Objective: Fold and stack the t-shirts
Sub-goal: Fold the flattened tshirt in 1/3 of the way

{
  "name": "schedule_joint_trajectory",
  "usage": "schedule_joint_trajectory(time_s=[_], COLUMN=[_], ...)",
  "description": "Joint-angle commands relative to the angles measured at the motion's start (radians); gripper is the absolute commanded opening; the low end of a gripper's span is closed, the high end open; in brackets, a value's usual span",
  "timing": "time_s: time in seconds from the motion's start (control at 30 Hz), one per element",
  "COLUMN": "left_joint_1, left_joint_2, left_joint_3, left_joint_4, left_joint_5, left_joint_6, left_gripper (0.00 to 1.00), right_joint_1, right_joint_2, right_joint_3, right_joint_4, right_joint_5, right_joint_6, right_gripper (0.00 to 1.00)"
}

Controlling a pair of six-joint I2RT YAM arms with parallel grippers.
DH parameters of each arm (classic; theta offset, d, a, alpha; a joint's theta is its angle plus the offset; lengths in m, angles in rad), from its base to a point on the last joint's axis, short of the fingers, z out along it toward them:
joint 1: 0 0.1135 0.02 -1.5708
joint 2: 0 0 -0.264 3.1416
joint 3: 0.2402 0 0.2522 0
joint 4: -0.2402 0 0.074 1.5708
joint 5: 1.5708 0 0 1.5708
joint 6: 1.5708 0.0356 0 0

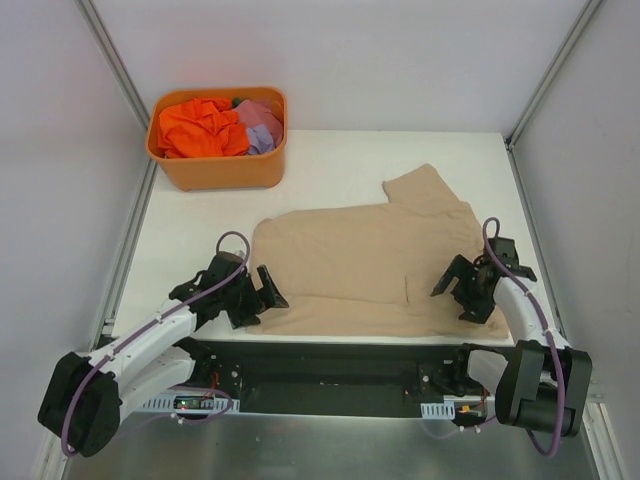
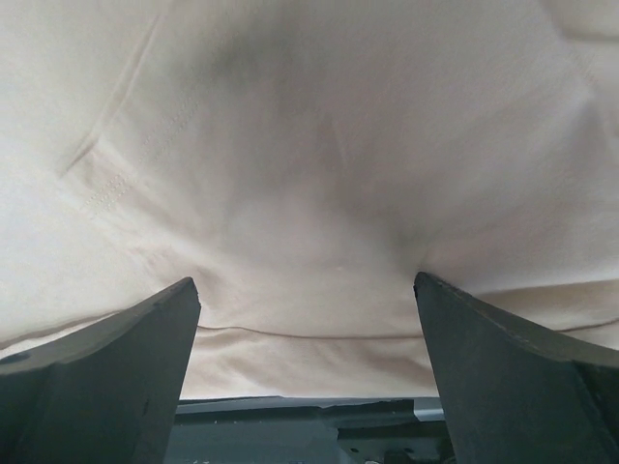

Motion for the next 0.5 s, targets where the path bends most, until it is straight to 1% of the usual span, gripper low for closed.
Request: schedule_joint_trajectory(time_s=[0.0, 0.2, 0.3, 0.37, 0.47], left_joint_1=[-0.009, -0.005, 0.010, 0.043, 0.100], left_joint_2=[0.026, 0.111, 0.179, 0.237, 0.364], left_joint_3=[0.069, 0.314, 0.437, 0.514, 0.633], left_joint_4=[-0.193, -0.246, -0.254, -0.256, -0.254], left_joint_5=[-0.104, -0.205, -0.225, -0.248, -0.326], left_joint_6=[0.037, 0.152, 0.210, 0.241, 0.281], left_gripper=[0.99, 0.99, 0.99, 0.99, 0.99], right_joint_1=[0.000, 0.000, 0.000, 0.001, 0.021], right_joint_2=[-0.030, -0.067, -0.053, -0.032, 0.025], right_joint_3=[0.078, 0.223, 0.312, 0.372, 0.457], right_joint_4=[-0.048, -0.069, -0.063, -0.031, 0.020], right_joint_5=[-0.021, -0.033, -0.061, -0.068, -0.100], right_joint_6=[-0.035, -0.053, -0.076, -0.087, -0.127], right_gripper=[0.96, 0.96, 0.96, 0.96, 0.96])
